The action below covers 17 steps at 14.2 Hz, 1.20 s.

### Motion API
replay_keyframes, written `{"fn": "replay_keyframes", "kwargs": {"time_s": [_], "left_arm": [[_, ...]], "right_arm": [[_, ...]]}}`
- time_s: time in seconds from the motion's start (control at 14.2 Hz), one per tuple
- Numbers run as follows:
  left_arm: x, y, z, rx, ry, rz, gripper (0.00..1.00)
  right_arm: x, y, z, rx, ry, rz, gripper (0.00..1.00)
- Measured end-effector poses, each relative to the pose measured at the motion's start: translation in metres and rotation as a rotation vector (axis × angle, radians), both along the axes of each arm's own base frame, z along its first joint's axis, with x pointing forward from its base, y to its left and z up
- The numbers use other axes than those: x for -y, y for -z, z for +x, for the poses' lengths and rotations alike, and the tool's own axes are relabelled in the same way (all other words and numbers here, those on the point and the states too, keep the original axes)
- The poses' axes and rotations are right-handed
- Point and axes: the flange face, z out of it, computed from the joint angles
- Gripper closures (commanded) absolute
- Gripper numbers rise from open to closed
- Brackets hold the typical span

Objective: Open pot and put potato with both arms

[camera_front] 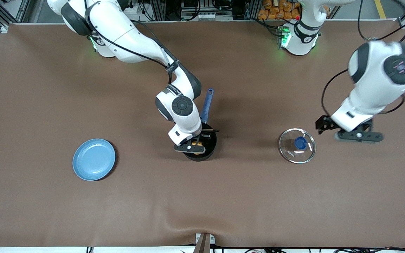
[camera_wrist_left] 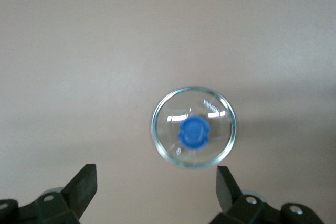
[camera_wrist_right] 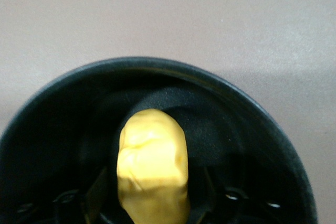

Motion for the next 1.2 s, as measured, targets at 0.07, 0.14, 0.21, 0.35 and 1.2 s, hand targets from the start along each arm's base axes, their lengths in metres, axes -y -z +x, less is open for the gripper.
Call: {"fn": "replay_keyframes", "kwargs": {"time_s": [0.07,0.14,0.21,0.35,1.2], "left_arm": [[0.0,-0.022,0.001,-0.014,-0.009,-0.002,0.0],[0.001,-0.04,0.003,-0.02,-0.019,-0.022,0.0],[0.003,-0.056,0.003,-0.021,-0.028,-0.045,0.0],[0.004,-0.082,0.002,-0.03,-0.037,-0.071,0.0],[-0.02,-0.135,0.0,-0.028,-0.107,-0.109,0.0]], "right_arm": [[0.001,-0.004,0.003,0.007,-0.001,0.002,0.0],[0.003,-0.009,0.006,0.014,-0.003,0.005,0.0],[0.007,-0.013,0.01,0.016,-0.002,0.004,0.0],[0.015,-0.018,0.017,0.002,0.005,-0.01,0.0],[0.139,-0.208,0.087,-0.026,0.071,-0.084,0.0]]}}
